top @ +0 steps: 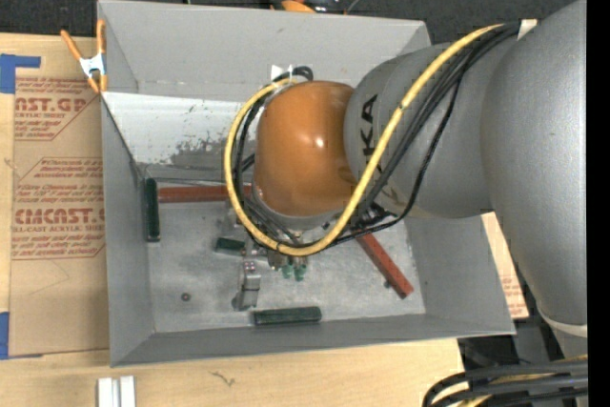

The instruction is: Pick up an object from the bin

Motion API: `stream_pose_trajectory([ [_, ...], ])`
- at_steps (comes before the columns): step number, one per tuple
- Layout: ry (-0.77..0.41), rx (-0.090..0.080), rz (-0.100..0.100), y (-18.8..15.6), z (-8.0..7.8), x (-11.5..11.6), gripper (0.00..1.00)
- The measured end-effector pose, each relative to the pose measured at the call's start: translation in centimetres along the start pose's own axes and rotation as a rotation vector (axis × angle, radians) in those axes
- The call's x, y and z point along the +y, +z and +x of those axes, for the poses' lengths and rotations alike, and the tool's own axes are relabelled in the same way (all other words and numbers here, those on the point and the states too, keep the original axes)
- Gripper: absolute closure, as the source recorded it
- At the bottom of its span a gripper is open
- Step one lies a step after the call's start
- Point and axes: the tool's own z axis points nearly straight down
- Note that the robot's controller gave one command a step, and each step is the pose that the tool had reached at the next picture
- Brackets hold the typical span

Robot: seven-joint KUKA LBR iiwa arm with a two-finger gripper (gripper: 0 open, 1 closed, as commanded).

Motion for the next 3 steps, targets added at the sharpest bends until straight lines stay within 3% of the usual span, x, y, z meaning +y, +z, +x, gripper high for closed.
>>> stream_pose_trajectory([
  [1,-0.081,-0.001,0.003,10.4,-7.5,-4.2,0.0],
  [2,-0.083,-0.001,0.0,10.0,-7.4,-3.9,1.0],
  [3,-0.077,-0.008,-0.001,-5.5,-2.6,-4.8,1.0],
])
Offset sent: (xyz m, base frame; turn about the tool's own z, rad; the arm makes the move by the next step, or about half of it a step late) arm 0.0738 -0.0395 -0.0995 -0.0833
